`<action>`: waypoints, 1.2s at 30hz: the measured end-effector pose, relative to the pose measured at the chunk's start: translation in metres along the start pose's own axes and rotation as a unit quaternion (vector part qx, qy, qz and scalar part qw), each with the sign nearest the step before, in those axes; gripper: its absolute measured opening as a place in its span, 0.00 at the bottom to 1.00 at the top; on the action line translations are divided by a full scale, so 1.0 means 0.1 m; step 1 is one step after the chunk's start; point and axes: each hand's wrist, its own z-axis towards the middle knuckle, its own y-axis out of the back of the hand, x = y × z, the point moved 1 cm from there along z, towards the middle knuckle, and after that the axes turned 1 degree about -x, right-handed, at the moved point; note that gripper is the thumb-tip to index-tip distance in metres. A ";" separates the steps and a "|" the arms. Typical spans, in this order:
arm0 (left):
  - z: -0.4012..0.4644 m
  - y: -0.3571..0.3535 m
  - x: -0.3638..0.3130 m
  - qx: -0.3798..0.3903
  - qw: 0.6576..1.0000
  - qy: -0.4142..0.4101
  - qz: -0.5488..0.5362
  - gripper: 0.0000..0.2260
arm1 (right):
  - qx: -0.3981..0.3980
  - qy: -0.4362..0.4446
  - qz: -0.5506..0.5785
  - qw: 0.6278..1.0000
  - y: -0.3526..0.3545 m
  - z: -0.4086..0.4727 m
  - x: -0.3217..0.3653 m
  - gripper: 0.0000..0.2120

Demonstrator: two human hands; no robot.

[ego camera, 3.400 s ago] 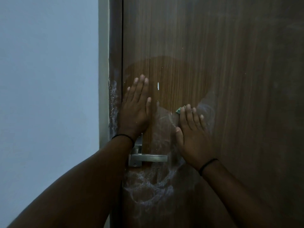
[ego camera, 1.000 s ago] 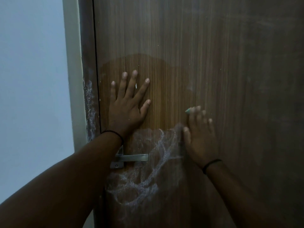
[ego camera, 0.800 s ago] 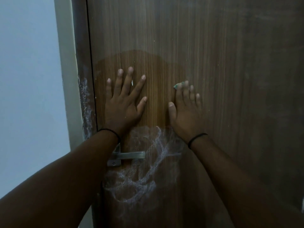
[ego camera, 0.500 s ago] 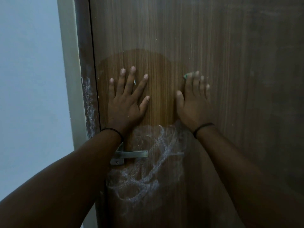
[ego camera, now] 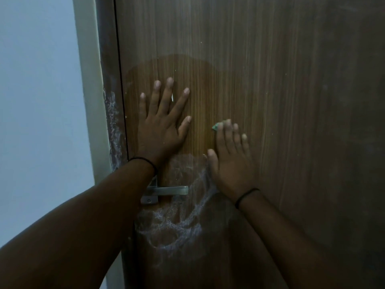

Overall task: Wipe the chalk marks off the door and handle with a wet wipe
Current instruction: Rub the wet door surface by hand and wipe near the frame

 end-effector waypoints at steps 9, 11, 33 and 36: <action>-0.01 0.00 0.00 0.002 1.000 0.001 -0.003 0.28 | 0.035 0.006 -0.009 0.999 -0.14 -0.40 -0.25 0.30; 0.00 0.00 0.00 0.003 1.000 -0.001 -0.006 0.28 | -0.002 -0.036 0.013 0.999 -0.08 -0.17 -0.16 0.31; -0.07 0.07 -0.04 0.033 0.999 0.024 -0.027 0.27 | 0.082 -0.008 -0.022 0.996 -0.17 -0.71 -0.09 0.29; -0.08 0.12 -0.05 0.052 0.998 0.024 -0.027 0.27 | 0.055 -0.053 -0.020 0.997 -0.03 -0.50 -0.16 0.30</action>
